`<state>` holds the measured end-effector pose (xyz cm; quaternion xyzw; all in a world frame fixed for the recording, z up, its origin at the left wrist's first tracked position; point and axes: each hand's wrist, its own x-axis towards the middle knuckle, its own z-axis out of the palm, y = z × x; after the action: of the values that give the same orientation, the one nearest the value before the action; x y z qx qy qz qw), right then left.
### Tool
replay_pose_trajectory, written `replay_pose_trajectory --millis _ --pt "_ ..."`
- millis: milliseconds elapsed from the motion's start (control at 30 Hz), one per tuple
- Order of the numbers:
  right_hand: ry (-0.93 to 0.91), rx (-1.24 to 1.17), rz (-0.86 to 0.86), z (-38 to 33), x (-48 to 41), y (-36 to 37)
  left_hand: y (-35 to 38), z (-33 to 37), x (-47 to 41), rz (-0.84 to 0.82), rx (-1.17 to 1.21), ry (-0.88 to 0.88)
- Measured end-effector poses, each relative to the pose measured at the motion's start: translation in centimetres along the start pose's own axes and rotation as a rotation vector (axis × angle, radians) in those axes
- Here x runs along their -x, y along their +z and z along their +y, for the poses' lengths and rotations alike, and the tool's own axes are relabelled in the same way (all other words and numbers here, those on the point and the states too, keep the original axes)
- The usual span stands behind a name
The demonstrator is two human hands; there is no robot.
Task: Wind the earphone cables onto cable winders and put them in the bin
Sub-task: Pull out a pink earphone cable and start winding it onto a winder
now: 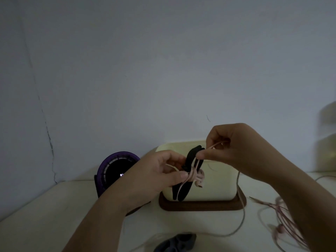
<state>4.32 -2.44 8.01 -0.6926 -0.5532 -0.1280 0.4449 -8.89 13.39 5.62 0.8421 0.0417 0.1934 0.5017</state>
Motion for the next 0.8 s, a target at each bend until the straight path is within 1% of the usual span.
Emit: replay_pose_trajectory --millis 167,267,367,433,467,500,567,600,667,733,800 --pt "0.032 -0.349 -0.074 1.4 -0.2 0.0 -1.2 -0.4 0.4 -0.195 0.139 -0.026" --pt "0.067 -0.623 -0.166 3.0 -0.4 0.9 -1.0 -0.3 0.5 -0.252 0.303 -0.005" --pt "0.107 -0.872 -0.268 3.6 -0.4 3.5 -0.2 0.7 0.5 -0.241 0.543 0.038" --pt "0.157 -0.964 -0.246 3.0 -0.3 5.3 0.3 1.2 0.1 -0.125 0.698 0.026" --pt "0.186 -0.960 -0.199 2.6 -0.2 5.9 0.5 1.2 -0.2 -0.040 0.779 0.014" --pt "0.200 -0.881 -0.139 2.2 -0.2 6.3 0.6 1.1 -0.6 0.044 0.856 0.009" --pt "0.176 -0.579 -0.069 1.6 -0.2 6.7 0.6 0.7 -1.0 0.185 0.969 0.014" --pt "0.157 -0.430 -0.077 1.3 -0.1 6.7 0.6 0.5 -1.1 0.244 1.000 0.008" --pt "0.109 -0.219 -0.136 0.7 0.1 6.5 0.4 0.0 -1.4 0.351 1.050 -0.021" --pt "0.060 -0.090 -0.183 0.0 0.3 6.2 0.0 -0.7 -1.6 0.424 1.048 -0.035" --pt "0.036 -0.028 -0.189 -0.6 0.5 5.5 -0.2 -1.1 -1.7 0.457 0.943 -0.013"
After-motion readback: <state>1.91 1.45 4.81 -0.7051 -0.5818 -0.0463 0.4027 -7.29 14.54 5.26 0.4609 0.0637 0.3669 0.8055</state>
